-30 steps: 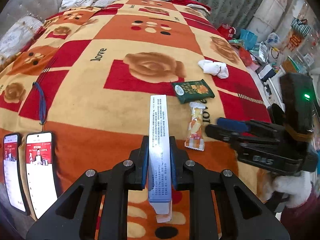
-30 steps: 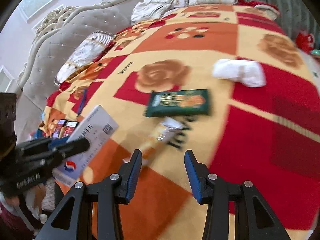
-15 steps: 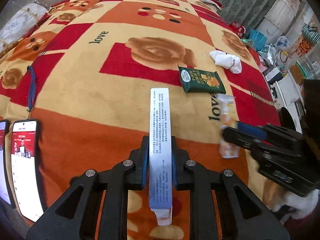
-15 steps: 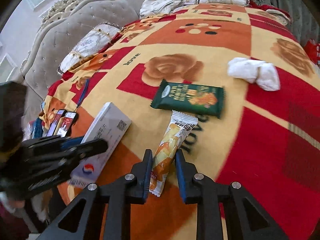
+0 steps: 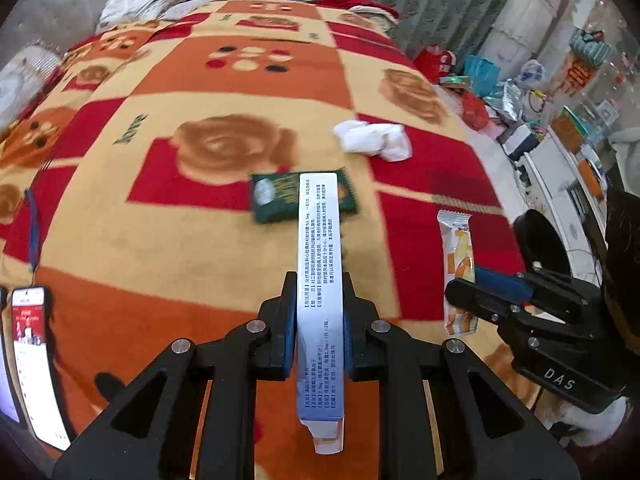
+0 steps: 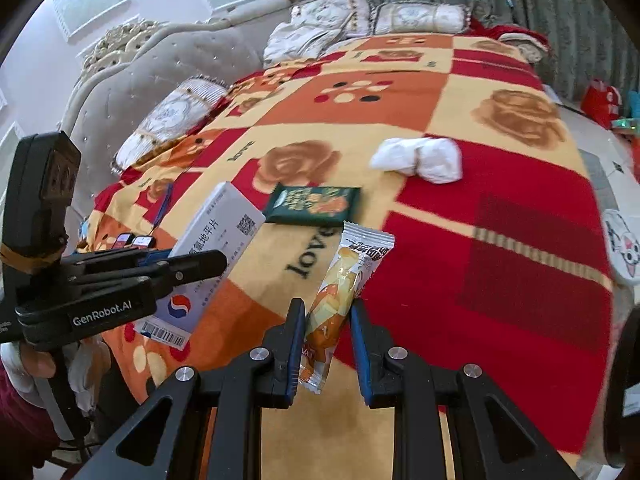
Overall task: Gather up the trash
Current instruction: 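Carry the white tablet box and orange snack bar in both grippers over the black bin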
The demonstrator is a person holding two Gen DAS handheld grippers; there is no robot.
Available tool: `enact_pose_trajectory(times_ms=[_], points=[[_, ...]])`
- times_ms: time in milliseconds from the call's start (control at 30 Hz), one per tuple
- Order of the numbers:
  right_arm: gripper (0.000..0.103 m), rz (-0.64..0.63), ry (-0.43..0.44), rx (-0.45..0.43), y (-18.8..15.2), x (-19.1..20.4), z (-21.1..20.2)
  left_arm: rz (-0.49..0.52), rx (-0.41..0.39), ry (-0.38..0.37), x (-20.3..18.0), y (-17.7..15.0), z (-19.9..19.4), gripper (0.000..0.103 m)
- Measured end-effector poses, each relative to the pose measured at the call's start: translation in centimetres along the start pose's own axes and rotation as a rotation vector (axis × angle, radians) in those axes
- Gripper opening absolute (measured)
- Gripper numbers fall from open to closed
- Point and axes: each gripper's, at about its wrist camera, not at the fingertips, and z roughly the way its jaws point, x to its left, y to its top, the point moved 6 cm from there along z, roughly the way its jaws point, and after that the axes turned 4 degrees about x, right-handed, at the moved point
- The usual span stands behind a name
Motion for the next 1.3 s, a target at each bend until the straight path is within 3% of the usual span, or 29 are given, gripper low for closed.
enact_pose_trajectory(times_ms=[733,1300], points=[[0.022,0.192,-0.208,-0.145,-3.0,-12.1,-11.0,0.222,-0.037,-0.126,-16.5,3.9,0.8,0.016],[0.022,0.377,-0.327,-0.189,-7.4,-21.4,-16.7,0.339,0.009,-0.255,-27.8,4.3,3.2,0.016]])
